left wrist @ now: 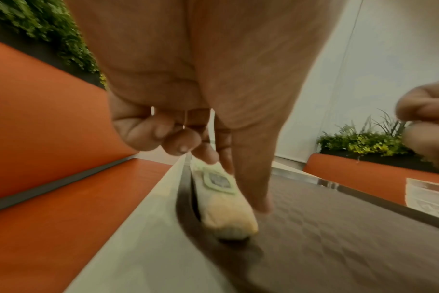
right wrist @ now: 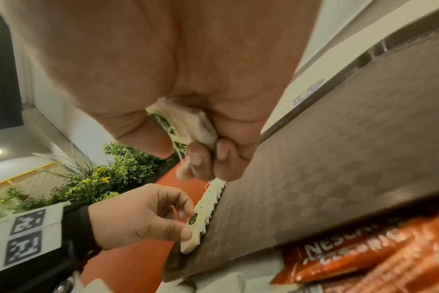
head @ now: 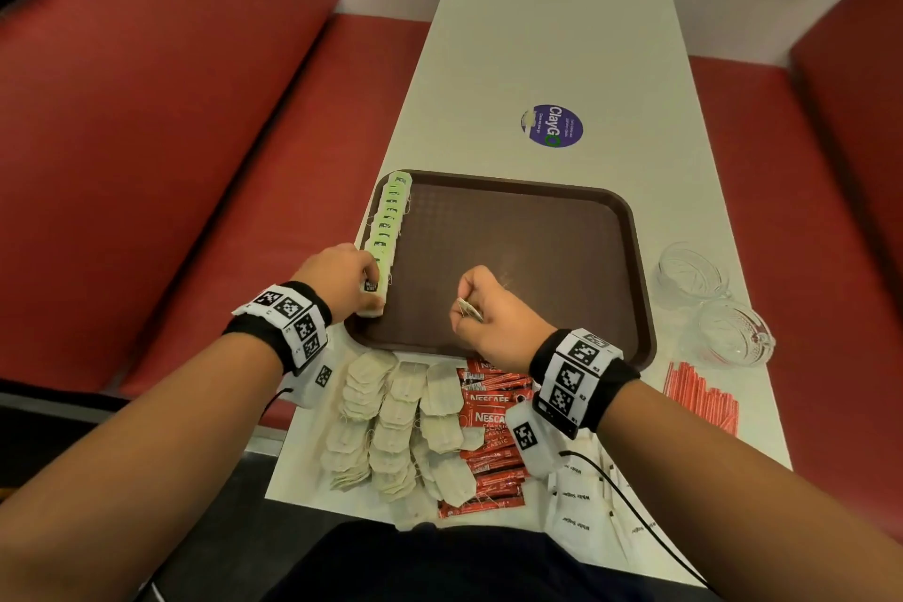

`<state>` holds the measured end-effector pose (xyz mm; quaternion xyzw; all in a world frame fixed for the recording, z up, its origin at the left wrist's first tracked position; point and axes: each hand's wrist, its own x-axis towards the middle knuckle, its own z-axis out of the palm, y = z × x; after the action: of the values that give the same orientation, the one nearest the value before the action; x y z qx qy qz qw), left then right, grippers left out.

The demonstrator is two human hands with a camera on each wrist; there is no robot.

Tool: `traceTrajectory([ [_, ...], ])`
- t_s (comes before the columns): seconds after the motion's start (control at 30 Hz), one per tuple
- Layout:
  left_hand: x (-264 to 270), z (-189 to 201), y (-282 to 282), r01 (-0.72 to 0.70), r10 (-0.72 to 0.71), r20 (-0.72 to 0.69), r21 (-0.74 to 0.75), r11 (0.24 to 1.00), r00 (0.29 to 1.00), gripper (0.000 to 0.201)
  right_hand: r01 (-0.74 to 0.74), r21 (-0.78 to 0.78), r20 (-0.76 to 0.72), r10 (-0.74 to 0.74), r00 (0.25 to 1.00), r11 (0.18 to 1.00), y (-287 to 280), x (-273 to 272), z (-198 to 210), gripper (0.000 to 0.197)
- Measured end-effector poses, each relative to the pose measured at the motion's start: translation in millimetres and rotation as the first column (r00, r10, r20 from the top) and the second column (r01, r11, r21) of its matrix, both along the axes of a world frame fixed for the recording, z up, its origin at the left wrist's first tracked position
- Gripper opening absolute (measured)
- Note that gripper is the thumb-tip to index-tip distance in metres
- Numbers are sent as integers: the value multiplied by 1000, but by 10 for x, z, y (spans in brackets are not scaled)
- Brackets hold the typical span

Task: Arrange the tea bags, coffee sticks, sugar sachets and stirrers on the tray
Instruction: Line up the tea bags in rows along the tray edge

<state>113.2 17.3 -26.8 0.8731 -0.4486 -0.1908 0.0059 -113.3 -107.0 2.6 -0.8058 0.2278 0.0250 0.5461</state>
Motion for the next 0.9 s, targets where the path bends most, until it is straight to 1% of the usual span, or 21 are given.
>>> traceTrajectory([
  [0.07, -30, -26, 18, 47, -47, -10, 58, 997, 999, 35, 5, 13, 20, -5, 1000, 1000, -7, 0, 4, 18],
  [0.1, -34, -34, 26, 59, -58, -11, 66, 996, 998, 34, -3, -7, 13, 3, 1000, 1000, -16, 3, -1, 18],
  [0.17, -27, -40, 39, 66, -65, -22, 62, 996, 998, 31, -33, -68, -29, 31, 999, 997, -35, 15, -16, 15],
  [0.23, -38, -4, 44, 74, -73, -26, 32, 997, 997, 28, -48, -89, -54, 43, 998, 995, -41, 29, -31, 13],
  [0.27, -61, 32, 48, 83, -84, -30, -20, 996, 996, 25, -50, -88, -59, 45, 997, 995, -42, 35, -39, 11],
  [0.33, -158, 152, 66, 120, -139, -82, -211, 970, 987, 20, -65, -91, -67, 59, 996, 994, -30, 48, -40, 6],
  [0.4, -320, 312, 94, 139, -237, -197, -413, 900, 951, 18, -86, -128, -57, 79, 995, 988, -13, 65, -45, 5],
  [0.43, -399, 385, 109, 140, -288, -257, -472, 870, 922, 19, -95, -159, -51, 88, 995, 983, -5, 73, -49, 6],
  [0.5, -511, 454, 135, 162, -363, -313, -521, 838, 878, 19, -111, -197, -40, 105, 994, 974, 15, 93, -59, 11],
  [0.53, -548, 457, 142, 185, -387, -302, -527, 829, 871, 17, -120, -203, -36, 115, 993, 972, 28, 107, -63, 14],
  [0.6, -586, 433, 147, 216, -400, -253, -537, 815, 881, 9, -128, -210, -33, 124, 992, 969, 52, 132, -70, 18],
  [0.67, -582, 432, 154, 153, -349, -266, -556, 817, 899, 4, -116, -206, -41, 110, 993, 972, 64, 144, -73, 23],
  [0.77, -476, 421, 206, -32, -181, -320, -561, 827, 930, 4, -141, -168, -99, 126, 987, 976, 61, 114, -128, 42],
  [0.83, -339, 391, 251, -160, -40, -345, -531, 832, 938, 3, -229, -194, -165, 199, 966, 954, 59, 59, -173, 47],
  [0.9, -196, 342, 293, -200, 64, -303, -442, 875, 951, 3, -347, -238, -236, 293, 927, 907, 84, 3, -182, 43],
])
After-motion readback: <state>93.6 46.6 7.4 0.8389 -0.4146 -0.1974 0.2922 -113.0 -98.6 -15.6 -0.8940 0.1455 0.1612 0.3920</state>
